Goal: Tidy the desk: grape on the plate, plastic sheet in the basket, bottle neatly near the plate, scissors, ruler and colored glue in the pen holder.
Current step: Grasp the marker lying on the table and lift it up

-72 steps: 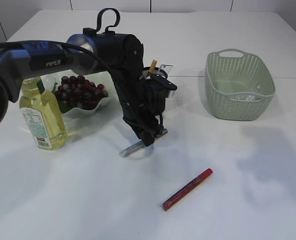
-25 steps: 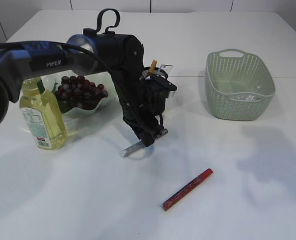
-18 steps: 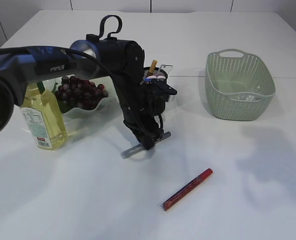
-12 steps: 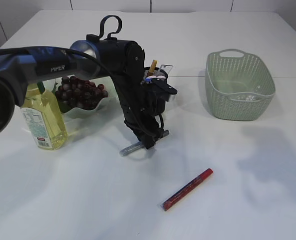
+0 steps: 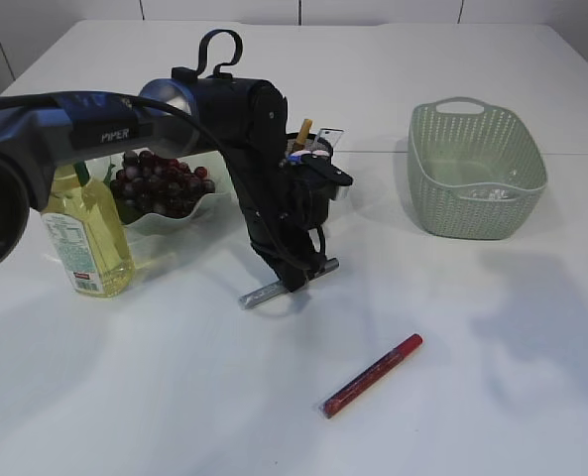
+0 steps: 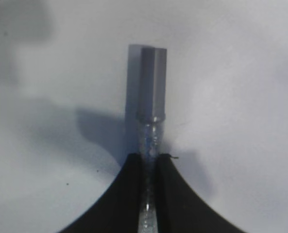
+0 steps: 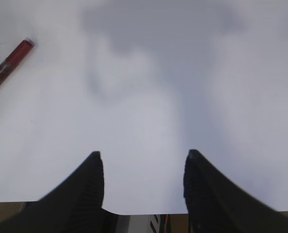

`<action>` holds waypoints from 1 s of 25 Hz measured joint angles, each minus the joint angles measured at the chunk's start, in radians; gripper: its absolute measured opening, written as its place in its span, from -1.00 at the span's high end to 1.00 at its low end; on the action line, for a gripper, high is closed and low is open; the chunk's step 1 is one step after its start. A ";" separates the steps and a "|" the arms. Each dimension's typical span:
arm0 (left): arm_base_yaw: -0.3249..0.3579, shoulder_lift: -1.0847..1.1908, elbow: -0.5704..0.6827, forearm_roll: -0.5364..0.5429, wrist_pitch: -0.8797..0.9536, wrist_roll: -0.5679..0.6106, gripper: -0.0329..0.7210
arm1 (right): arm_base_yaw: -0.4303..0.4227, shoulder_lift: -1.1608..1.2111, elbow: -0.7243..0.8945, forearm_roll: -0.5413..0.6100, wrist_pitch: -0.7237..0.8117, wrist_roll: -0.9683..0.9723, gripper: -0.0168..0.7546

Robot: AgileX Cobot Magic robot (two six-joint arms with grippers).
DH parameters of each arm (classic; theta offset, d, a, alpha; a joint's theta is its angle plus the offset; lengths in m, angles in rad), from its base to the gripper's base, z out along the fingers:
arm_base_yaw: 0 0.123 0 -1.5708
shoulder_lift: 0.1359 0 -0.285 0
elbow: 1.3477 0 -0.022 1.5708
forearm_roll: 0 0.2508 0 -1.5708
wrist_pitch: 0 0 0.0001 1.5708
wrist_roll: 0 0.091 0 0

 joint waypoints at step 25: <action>0.057 -0.107 0.000 -0.179 0.123 -0.047 0.83 | 0.000 0.000 0.000 0.000 0.000 -0.001 -0.14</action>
